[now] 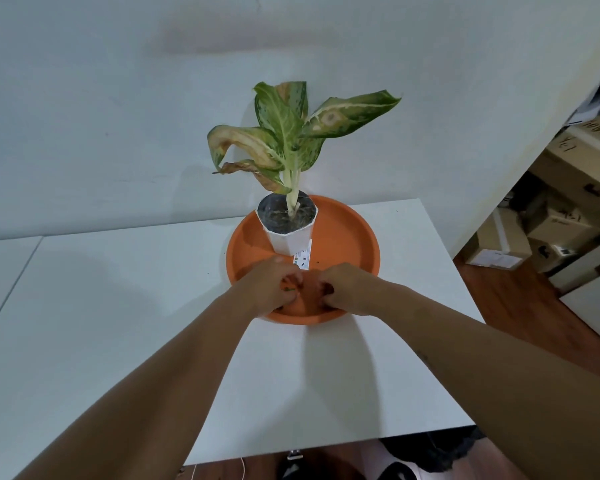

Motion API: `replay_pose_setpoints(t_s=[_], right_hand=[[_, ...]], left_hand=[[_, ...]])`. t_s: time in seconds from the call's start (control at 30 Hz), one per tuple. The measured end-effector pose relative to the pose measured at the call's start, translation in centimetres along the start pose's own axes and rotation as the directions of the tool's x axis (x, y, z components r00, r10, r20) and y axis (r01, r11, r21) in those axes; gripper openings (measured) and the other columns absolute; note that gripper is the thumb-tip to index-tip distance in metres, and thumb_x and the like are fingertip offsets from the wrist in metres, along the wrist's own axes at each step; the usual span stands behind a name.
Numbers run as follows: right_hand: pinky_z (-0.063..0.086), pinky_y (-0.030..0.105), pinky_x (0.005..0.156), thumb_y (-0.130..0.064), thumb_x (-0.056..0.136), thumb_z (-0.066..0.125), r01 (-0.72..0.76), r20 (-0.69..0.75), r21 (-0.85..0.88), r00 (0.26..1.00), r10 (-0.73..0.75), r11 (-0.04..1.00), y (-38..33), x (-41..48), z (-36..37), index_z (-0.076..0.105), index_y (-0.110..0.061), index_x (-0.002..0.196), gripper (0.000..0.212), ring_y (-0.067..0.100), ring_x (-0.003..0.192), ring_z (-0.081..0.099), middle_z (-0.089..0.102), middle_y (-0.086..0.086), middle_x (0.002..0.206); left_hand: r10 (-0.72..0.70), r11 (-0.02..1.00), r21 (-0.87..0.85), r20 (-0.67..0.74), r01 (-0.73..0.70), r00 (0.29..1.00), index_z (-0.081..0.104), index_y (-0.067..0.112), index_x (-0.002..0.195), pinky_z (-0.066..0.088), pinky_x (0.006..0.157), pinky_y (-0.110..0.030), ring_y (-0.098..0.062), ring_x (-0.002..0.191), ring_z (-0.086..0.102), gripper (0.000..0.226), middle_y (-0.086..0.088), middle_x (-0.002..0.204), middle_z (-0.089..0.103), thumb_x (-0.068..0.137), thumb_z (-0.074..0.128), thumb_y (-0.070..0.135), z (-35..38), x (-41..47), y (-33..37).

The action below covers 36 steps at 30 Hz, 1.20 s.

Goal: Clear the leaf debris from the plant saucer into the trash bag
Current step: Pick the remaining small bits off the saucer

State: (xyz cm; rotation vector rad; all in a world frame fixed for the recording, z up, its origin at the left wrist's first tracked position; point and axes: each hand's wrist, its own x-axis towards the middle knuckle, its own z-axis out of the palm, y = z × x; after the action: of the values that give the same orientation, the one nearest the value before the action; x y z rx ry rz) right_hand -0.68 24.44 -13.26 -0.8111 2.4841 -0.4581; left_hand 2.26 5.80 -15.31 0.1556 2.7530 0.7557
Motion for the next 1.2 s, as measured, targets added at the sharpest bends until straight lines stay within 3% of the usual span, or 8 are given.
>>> replay_pose_setpoints(t_s=[0.1,0.23,0.47,0.6,0.73,0.83,0.97,1.2], right_hand=[[0.033,0.009,0.054,-0.009,0.084,0.061,-0.034,-0.060,0.054,0.998,0.037,0.998,0.8,0.0,-0.2,0.065,-0.008,0.089,0.006,0.015,0.081,0.051,0.060,0.003,0.088],[0.047,0.030,0.088,-0.016,0.085,0.064,-0.068,-0.120,0.064,0.990,0.076,0.996,1.8,0.5,-0.2,0.062,-0.013,0.118,0.033,0.023,0.103,0.057,0.059,0.009,0.116],[0.013,0.038,0.121,-0.031,0.098,0.042,0.001,-0.051,-0.171,0.999,-0.009,0.985,1.6,0.8,0.9,0.031,-0.016,0.149,0.054,0.028,0.148,0.018,0.027,0.004,0.158],[0.025,0.033,0.115,-0.028,0.101,0.037,0.073,0.088,-0.159,0.994,-0.059,0.985,0.7,-1.5,0.4,0.054,-0.015,0.131,0.037,0.022,0.141,0.034,0.040,0.003,0.152],[0.048,0.041,0.093,-0.034,0.095,0.045,0.096,0.039,-0.100,0.995,-0.092,0.990,0.3,-2.6,0.0,0.063,-0.020,0.106,0.026,0.016,0.100,0.060,0.066,-0.002,0.111],[0.030,0.038,0.116,-0.047,0.094,0.044,0.088,0.081,-0.155,0.994,-0.076,0.984,0.1,-2.8,0.2,0.042,-0.022,0.142,0.054,0.017,0.140,0.036,0.040,-0.002,0.151],[0.020,0.036,0.121,-0.043,0.098,0.036,0.128,0.093,-0.180,0.989,-0.113,0.975,0.4,-2.8,1.3,0.049,-0.020,0.136,0.046,0.019,0.146,0.025,0.037,0.001,0.154],[0.048,0.038,0.084,-0.021,0.092,0.041,0.201,-0.031,-0.031,0.979,-0.202,0.979,-0.2,-3.0,1.6,0.063,-0.019,0.101,0.023,0.012,0.089,0.056,0.064,-0.004,0.097]], left_hand=[[0.016,0.999,0.046,0.021,-0.017,1.000,0.068,0.021,0.081,0.052,0.083,-0.034,-0.016,0.090,0.060,0.010,0.006,0.091,0.059,0.082,0.070,0.012,-0.2,0.1,0.3],[0.021,0.999,0.035,0.045,-0.022,0.999,0.066,0.024,0.096,0.052,0.088,-0.032,-0.017,0.100,0.061,0.019,0.003,0.104,0.062,0.081,0.072,0.013,-1.3,0.1,0.0],[0.002,0.923,0.368,0.283,-0.111,0.959,0.035,0.039,0.147,0.017,0.118,-0.048,-0.035,0.144,0.020,0.047,0.003,0.163,0.018,0.101,0.042,0.035,-1.1,-0.5,1.1],[0.042,0.919,0.347,0.384,-0.186,0.923,0.046,0.025,0.143,0.016,0.117,-0.035,-0.022,0.145,0.026,0.044,0.003,0.160,0.027,0.104,0.031,0.039,-2.7,-1.9,1.5],[0.006,0.946,0.295,0.399,-0.135,0.917,0.035,0.023,0.150,0.020,0.120,-0.038,-0.019,0.148,0.022,0.070,0.005,0.162,0.023,0.093,0.039,0.064,-3.3,-3.4,0.9],[0.051,0.918,0.352,0.354,-0.184,0.934,0.025,0.020,0.154,0.018,0.119,-0.037,-0.018,0.150,0.018,0.078,0.001,0.164,0.017,0.092,0.042,0.065,-2.5,-4.1,0.6],[0.134,0.898,0.359,0.325,-0.253,0.936,0.040,0.018,0.147,0.022,0.119,-0.035,-0.019,0.146,0.026,0.061,-0.002,0.160,0.028,0.097,0.043,0.053,-1.8,-4.1,-0.2],[0.248,0.938,0.185,0.229,-0.293,0.941,0.065,0.016,0.110,0.048,0.089,-0.038,-0.016,0.100,0.058,0.031,0.003,0.106,0.066,0.094,0.054,0.041,-1.2,-4.6,-1.0]])
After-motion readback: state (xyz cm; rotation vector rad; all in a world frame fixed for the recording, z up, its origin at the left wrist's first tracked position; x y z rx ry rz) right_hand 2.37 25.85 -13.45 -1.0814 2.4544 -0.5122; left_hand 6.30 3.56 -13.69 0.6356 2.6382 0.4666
